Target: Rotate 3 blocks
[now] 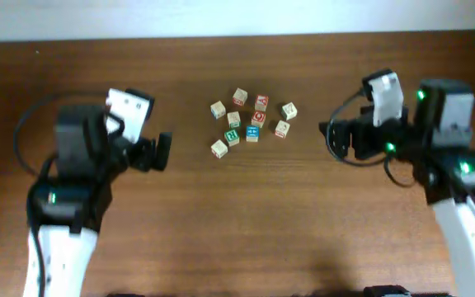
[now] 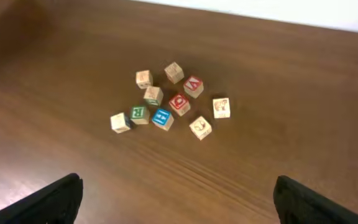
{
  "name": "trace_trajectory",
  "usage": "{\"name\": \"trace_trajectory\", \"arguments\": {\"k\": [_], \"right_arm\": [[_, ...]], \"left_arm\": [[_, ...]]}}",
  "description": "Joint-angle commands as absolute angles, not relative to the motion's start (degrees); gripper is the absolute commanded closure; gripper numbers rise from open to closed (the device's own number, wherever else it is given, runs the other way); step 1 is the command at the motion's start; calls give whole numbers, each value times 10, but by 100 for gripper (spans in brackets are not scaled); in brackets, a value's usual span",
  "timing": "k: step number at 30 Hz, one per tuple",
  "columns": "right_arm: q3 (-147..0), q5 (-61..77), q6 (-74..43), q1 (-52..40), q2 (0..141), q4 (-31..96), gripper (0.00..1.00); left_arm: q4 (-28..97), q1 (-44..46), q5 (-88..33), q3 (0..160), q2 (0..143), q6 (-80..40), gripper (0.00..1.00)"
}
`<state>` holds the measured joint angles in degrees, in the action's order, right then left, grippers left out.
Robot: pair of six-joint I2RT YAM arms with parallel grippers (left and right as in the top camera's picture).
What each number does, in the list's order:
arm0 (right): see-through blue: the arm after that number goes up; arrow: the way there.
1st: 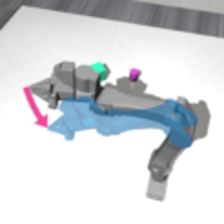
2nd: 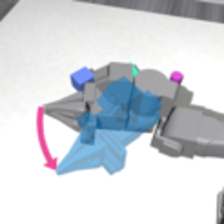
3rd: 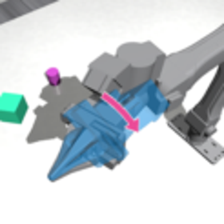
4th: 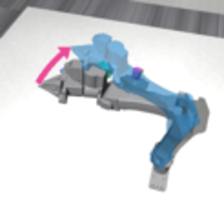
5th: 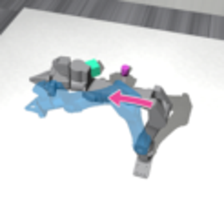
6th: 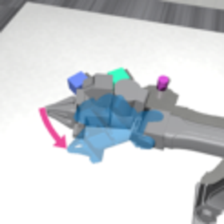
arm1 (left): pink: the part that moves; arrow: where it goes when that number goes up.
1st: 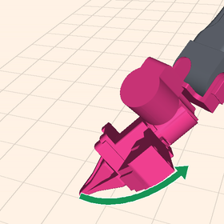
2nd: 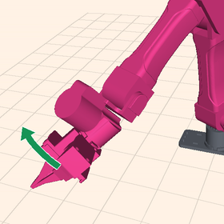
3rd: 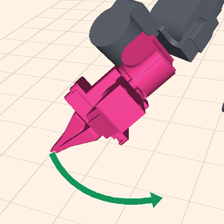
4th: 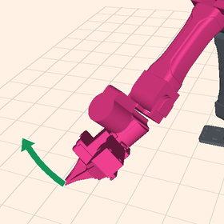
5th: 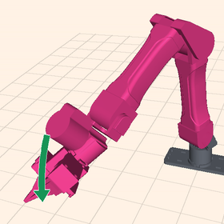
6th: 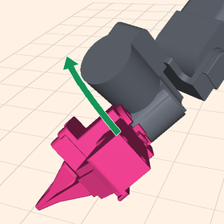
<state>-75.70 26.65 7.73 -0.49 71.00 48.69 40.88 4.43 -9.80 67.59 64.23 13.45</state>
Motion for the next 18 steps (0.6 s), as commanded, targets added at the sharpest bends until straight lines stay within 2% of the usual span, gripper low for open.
{"name": "trace_trajectory", "arguments": {"k": [1,4,6,8,10,14,17,18], "right_arm": [[-827,307,79,-4,807,529,2],[-826,382,25,-5,901,438,1],[-826,233,-123,-39,954,377,10],[-827,81,-197,-96,986,348,12],[-831,2,-251,-152,1035,325,14],[-833,-37,-394,-205,1134,321,32],[-833,-38,-408,-211,1194,296,44],[-833,-45,-408,-213,1198,286,51]], "left_arm": [[452,43,-204,741,733,129,1],[446,43,-206,741,752,129,1],[446,43,-206,741,753,126,1],[446,43,-117,741,753,35,1],[449,43,4,741,753,-108,1],[449,43,5,741,753,-111,1],[467,43,5,741,753,-124,1],[470,43,5,741,753,-124,1]]}}
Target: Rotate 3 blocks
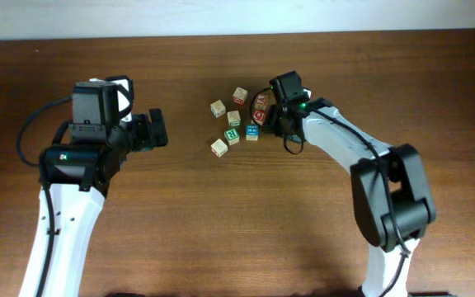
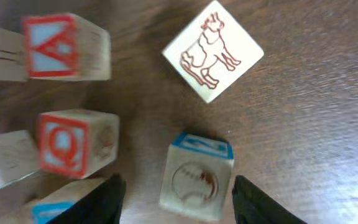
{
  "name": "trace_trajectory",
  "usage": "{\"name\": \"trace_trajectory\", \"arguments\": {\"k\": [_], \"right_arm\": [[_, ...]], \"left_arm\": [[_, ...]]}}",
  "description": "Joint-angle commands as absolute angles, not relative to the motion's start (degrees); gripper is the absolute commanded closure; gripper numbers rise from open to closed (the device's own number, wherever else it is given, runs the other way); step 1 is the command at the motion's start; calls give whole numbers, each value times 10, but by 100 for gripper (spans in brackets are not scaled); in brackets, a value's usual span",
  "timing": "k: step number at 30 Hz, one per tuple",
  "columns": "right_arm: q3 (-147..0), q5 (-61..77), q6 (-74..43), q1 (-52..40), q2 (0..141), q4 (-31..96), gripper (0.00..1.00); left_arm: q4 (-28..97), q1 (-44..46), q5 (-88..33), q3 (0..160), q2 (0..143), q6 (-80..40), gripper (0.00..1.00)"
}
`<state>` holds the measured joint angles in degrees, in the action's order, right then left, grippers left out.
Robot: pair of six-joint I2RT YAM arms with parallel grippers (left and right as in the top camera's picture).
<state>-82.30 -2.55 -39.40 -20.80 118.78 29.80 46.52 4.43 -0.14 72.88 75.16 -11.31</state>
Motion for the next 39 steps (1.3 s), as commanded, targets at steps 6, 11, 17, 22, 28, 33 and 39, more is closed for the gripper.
{"name": "trace_trajectory", "arguments": {"k": [6,11,17,22,28,33,39], "right_arm": [[-835,-34,-363,-217,1186,338,83],[-873,35,-225,-224,1183,653,83],[-841,54,-213,-279,1173,670,78],[-886,54,-151,-251,1092,674,22],[-921,58,-115,-257,1162,390,22],[-921,57,-152,-263,1241,344,27],[-913,38,-220,-263,1262,331,57]], "left_arm": [[472,43,4,741,753,-124,1],[472,43,4,741,753,-124,1],[473,43,4,741,753,-124,1],[473,43,4,741,753,-124,1],[473,43,4,741,753,-124,1],[473,43,4,741,753,-124,1],[472,43,4,741,753,-124,1]]}}
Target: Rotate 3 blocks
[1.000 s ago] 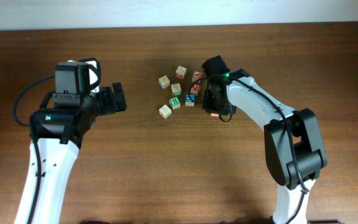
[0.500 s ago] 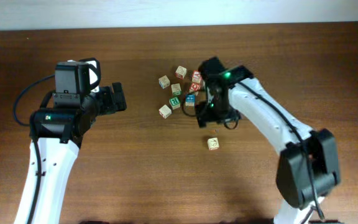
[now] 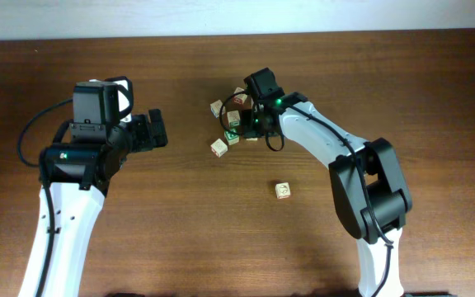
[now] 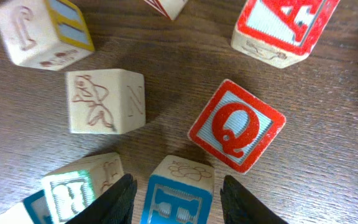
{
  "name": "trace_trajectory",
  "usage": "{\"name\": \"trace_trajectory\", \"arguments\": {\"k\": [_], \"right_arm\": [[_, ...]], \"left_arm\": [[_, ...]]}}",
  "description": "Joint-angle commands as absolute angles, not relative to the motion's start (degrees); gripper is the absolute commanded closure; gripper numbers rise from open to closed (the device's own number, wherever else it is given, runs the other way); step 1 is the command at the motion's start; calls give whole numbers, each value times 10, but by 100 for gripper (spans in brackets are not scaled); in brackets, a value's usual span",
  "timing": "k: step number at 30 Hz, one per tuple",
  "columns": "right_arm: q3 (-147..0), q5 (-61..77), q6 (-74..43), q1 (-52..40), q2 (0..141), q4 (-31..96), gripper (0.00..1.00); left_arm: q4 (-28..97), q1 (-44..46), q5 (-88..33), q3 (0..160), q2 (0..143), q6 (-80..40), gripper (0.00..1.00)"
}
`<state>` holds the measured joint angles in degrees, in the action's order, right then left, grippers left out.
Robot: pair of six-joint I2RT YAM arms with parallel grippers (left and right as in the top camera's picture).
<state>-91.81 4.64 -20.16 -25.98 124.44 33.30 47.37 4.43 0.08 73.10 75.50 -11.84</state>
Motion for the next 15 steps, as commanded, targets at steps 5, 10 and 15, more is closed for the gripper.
{"name": "trace_trajectory", "arguments": {"k": [5,10,15], "right_arm": [[-917,40,-245,-266,1266,354,86],[-929,74,-245,-267,1182,475,91],[-874,73,-280,-328,1096,605,91]], "left_arm": [[472,43,4,741,753,-124,1],[472,43,4,741,753,-124,1],[473,43,4,741,753,-124,1]]}}
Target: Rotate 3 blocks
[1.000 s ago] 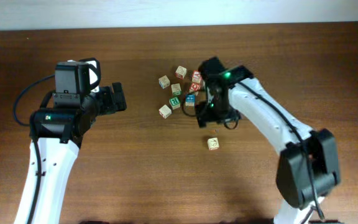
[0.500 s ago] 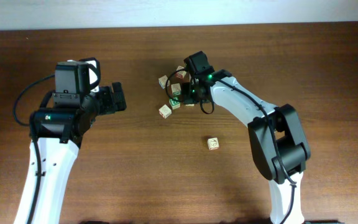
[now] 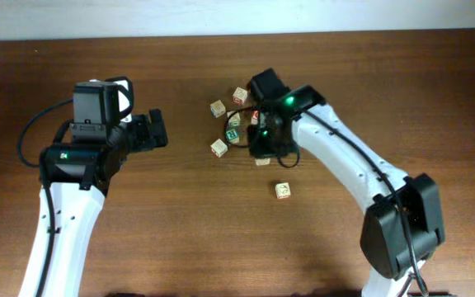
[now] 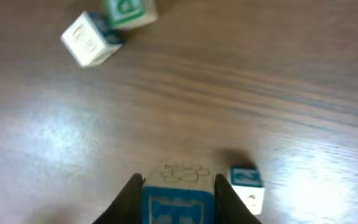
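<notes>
My right gripper (image 3: 262, 147) (image 4: 179, 186) is shut on a block with a blue face (image 4: 179, 204), held clear of the table just in front of the cluster. Beyond it a single block with a blue top (image 4: 247, 188) (image 3: 283, 190) lies alone on the wood. The other blocks stay grouped at the middle back; among them are a pale block (image 3: 219, 148) (image 4: 91, 42) and a green-faced one (image 4: 129, 9). My left gripper (image 3: 157, 129) hangs open to the left of the cluster, holding nothing.
The brown wooden table (image 3: 386, 66) has a pale wall strip along its far edge. My right arm's white links (image 3: 345, 161) cross the table from the front right. Two more cluster blocks (image 3: 218, 108) (image 3: 239, 95) sit at the back.
My right gripper was low in the cluster with its fingers either side of the blue block. Now it is shut on that block and holds it off the table, nearer the front.
Both arms were drawn back with all the blocks in one cluster. Then my right gripper stood open around a blue-sided block at the cluster's right. Later that block lay alone nearer the front and the gripper straddled the blue-faced block, which it now holds raised.
</notes>
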{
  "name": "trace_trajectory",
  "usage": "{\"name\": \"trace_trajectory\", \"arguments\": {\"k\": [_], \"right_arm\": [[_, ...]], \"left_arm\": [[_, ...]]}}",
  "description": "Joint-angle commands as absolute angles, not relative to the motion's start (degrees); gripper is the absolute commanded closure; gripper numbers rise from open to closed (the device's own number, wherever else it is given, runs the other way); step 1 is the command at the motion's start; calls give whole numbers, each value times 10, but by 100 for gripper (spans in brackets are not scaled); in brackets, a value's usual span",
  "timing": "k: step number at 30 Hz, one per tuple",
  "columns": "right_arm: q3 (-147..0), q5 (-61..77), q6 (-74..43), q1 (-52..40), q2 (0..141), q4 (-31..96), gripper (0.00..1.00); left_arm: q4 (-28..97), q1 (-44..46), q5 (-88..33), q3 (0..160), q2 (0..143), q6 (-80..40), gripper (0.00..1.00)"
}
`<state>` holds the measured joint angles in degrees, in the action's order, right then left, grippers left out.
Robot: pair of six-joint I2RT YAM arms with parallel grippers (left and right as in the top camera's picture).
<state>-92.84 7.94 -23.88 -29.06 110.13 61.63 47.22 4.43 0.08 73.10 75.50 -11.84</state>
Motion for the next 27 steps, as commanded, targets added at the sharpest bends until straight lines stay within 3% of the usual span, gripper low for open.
{"name": "trace_trajectory", "arguments": {"k": [1,3,10,13,19,21,23,27], "right_arm": [[-799,69,-319,-355,1097,564,91],[-747,67,-365,-359,1097,538,91],[-742,32,-367,-332,1099,511,90],[-742,35,-364,-330,1100,511,73],[-742,48,-358,-330,1100,512,54],[-757,55,-337,-330,1100,516,54],[-867,43,-289,-330,1100,534,52],[-894,22,-218,-330,1137,327,47]], "left_arm": [[473,43,4,741,753,-124,1],[473,43,4,741,753,-124,1],[473,43,4,741,753,-124,1],[473,43,4,741,753,-124,1],[473,43,4,741,753,-124,1],[473,43,4,741,753,-124,1],[473,43,4,741,753,-124,1],[473,43,4,741,753,-124,1]]}}
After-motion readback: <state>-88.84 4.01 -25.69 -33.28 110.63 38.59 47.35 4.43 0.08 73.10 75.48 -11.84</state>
